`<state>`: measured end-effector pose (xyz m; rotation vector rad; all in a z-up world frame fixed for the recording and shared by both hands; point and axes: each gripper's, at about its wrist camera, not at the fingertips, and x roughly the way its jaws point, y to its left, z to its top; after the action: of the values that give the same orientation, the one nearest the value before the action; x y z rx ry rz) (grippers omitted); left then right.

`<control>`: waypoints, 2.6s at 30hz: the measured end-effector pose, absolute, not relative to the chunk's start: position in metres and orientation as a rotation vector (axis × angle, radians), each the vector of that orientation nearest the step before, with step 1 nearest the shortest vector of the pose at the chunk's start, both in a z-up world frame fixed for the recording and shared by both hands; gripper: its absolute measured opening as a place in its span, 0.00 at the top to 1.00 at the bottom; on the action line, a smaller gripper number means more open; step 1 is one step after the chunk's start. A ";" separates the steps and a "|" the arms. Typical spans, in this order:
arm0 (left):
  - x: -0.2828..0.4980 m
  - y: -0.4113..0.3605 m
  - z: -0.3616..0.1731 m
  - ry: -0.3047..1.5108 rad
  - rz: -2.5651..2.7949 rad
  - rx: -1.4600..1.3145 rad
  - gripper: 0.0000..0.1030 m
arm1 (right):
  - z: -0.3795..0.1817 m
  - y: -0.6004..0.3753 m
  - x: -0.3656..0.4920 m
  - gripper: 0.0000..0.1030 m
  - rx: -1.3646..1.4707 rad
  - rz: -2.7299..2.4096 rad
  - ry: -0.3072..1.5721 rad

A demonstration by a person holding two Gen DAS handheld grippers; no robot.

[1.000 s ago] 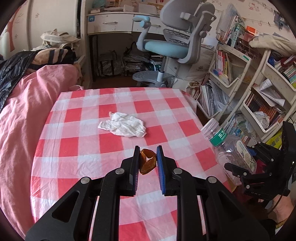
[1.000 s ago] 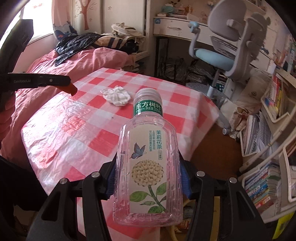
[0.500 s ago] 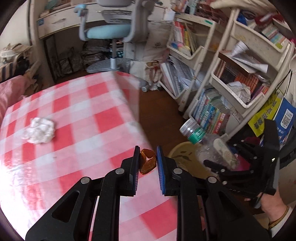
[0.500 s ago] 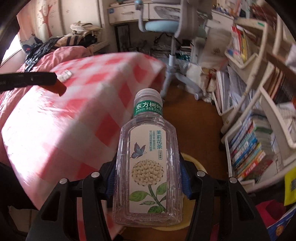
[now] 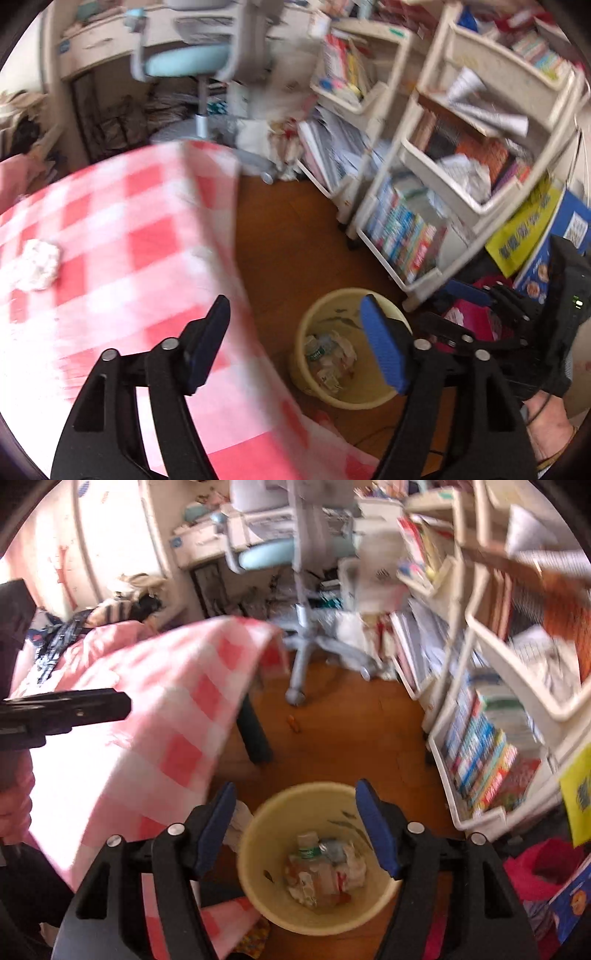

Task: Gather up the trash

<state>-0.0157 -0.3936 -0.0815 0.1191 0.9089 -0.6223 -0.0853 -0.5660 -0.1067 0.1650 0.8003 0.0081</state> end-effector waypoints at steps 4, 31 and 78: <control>-0.008 -0.344 -0.056 0.859 -0.539 0.068 0.24 | -0.075 -0.522 -0.072 0.31 0.109 0.107 0.758; 0.014 -0.002 0.015 0.743 -0.092 -0.157 0.07 | -0.071 -0.250 -0.014 0.21 -0.223 0.413 0.815; 0.029 0.027 0.001 0.761 -0.035 -0.163 0.07 | -0.090 -0.227 0.121 0.16 -0.172 0.381 0.807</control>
<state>0.0292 0.0271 0.0006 -0.1630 0.7609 -0.0354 0.1209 -0.2266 -0.0905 -0.1722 0.8071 0.3814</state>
